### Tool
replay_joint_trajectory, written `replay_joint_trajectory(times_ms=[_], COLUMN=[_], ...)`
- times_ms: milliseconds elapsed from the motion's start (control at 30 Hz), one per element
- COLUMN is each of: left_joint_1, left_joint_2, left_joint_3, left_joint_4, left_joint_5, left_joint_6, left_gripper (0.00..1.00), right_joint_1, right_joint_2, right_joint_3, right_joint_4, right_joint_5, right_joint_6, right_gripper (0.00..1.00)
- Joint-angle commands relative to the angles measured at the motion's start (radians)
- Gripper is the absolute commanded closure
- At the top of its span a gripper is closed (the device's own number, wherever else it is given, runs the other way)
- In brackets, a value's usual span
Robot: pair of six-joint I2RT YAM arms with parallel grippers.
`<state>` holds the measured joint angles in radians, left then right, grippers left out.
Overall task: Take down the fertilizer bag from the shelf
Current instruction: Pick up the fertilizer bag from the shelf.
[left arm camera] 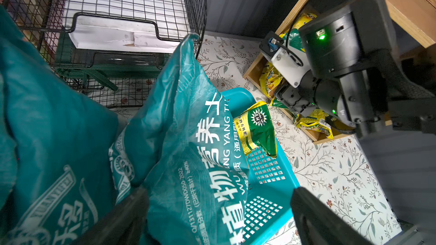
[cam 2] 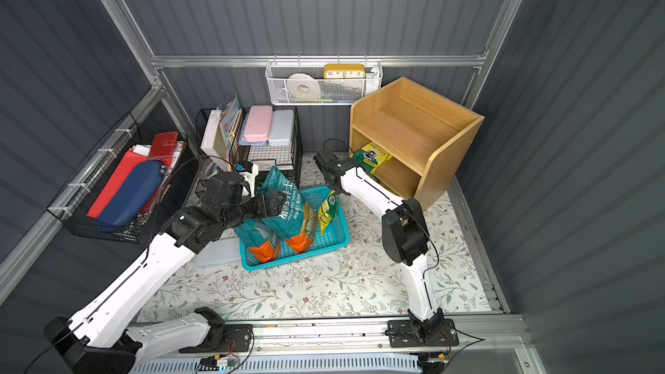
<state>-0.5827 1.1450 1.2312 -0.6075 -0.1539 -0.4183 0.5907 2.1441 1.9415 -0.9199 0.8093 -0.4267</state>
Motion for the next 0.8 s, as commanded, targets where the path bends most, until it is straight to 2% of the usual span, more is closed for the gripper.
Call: replay_joint_trajectory(times_ms=[0, 133, 367, 767], left_joint_1=[-0.002, -0.003, -0.003, -0.003], left_joint_2=[-0.018, -0.021, -0.027, -0.026], left_joint_3=[0.026, 0.022, 0.018, 0.025], left_joint_4=[-0.018, -0.018, -0.02, -0.02], left_joint_5=[-0.006, -0.007, -0.01, -0.012], left_joint_6=[-0.007, -0.007, -0.007, -0.007], left_gripper=[0.01, 0.01, 0.01, 0.01], right_joint_1=[-0.005, -0.017, -0.079, -0.11], right_joint_2=[-0.004, 0.002, 0.027, 0.067], right_joint_3=[0.065, 0.075, 0.135, 0.096], right_joint_4=[0.066, 0.098, 0.057, 0.043], right_joint_5=[0.073, 0.074, 0.018, -0.068], right_joint_6=[-0.065, -0.094, -0.06, -0.002], right_gripper=[0.27, 0.22, 0.22, 0.23])
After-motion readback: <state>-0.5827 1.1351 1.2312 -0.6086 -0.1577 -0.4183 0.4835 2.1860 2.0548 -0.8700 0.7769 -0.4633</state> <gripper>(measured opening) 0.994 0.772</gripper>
